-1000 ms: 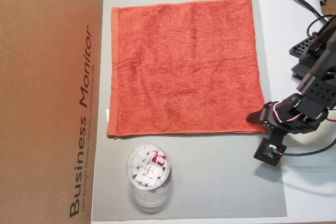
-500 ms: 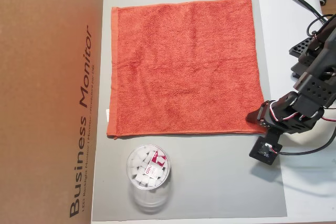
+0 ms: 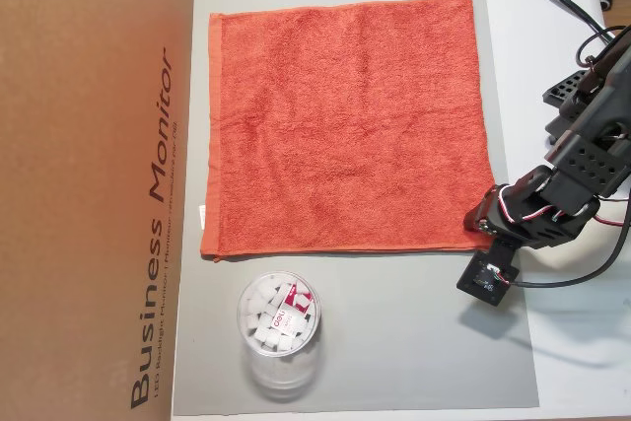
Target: Fold the blanket.
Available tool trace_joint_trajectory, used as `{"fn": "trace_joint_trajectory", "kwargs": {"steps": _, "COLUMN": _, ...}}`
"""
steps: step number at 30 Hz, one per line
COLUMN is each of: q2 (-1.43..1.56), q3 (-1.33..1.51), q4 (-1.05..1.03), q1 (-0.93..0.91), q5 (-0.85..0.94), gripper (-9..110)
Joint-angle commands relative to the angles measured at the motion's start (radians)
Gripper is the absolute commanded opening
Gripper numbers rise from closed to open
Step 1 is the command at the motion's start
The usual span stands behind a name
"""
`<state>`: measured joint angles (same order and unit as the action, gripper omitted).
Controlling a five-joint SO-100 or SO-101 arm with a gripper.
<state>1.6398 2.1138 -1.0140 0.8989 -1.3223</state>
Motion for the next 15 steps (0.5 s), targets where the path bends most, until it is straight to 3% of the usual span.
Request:
{"fn": "trace_joint_trajectory", "kwargs": {"steps": 1, "q2": -0.005, "q3": -0.011, "q4": -0.006, "q1": 0.009, "q5": 0.003, "gripper": 11}}
{"fn": "trace_joint_trajectory", "kwargs": {"steps": 6, "q2": -0.005, "q3": -0.011, "q4": -0.008, "q1": 0.009, "q5": 0.003, "gripper": 11}}
{"fn": "trace_joint_trajectory", "kwargs": {"steps": 11, "q2": 0.000, "q3": -0.011, "q4": -0.008, "q1": 0.008, "q5": 0.003, "gripper": -1}}
{"fn": "trace_joint_trajectory", "kwargs": {"steps": 15, "q2": 0.006, "q3": -0.005, "q4": -0.008, "q1": 0.012, "q5": -0.006, "gripper": 0}}
